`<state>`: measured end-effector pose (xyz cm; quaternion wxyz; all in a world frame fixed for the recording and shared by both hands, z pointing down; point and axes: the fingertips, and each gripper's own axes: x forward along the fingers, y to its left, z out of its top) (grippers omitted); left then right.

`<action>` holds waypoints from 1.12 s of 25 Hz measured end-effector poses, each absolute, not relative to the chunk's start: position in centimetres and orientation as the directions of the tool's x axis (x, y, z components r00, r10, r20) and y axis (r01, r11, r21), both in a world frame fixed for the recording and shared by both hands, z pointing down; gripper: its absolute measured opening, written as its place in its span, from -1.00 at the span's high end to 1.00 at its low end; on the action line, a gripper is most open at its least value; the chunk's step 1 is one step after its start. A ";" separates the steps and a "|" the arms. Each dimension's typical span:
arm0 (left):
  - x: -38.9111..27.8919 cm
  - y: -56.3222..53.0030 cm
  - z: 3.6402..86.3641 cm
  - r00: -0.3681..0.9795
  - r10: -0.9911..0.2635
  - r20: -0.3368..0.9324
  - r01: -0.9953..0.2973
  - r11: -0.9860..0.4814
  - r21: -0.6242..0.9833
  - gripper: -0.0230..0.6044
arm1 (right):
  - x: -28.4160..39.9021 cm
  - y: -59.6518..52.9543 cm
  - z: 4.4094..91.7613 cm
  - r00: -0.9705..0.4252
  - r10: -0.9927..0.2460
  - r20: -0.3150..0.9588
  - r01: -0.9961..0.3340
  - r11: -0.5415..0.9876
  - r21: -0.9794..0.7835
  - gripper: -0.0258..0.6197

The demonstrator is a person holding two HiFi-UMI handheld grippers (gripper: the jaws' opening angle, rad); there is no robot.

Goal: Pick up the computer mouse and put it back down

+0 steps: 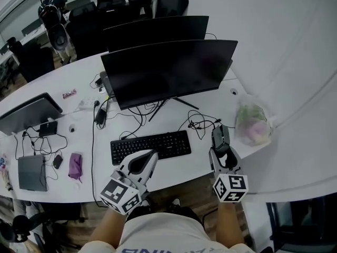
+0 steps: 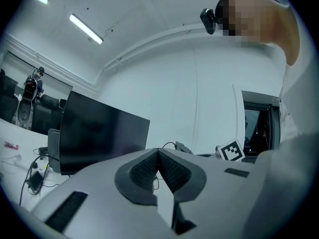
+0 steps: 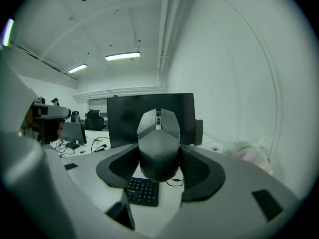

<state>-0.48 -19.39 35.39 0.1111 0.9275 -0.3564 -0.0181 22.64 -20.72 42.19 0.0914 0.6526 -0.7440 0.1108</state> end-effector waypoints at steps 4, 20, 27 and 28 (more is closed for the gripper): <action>-1.4 -19.2 34.3 0.734 -0.679 0.023 -0.668 -0.715 0.207 0.91 | 22.5 -20.0 39.6 -0.129 -0.967 0.221 -0.992 0.123 -0.039 0.09; -1.9 -18.6 31.9 0.732 -0.680 -0.037 -0.664 -0.725 0.182 0.91 | 21.8 -18.3 35.7 -0.127 -0.984 0.128 -0.992 0.125 -0.023 0.09; -1.8 -18.6 32.0 0.735 -0.678 -0.027 -0.664 -0.726 0.177 0.91 | 21.6 -18.3 36.0 -0.132 -0.982 0.135 -0.991 0.130 -0.028 0.09; -1.8 -18.6 32.1 0.734 -0.679 -0.025 -0.665 -0.726 0.177 0.91 | 21.5 -18.3 36.1 -0.134 -0.982 0.136 -0.991 0.131 -0.028 0.09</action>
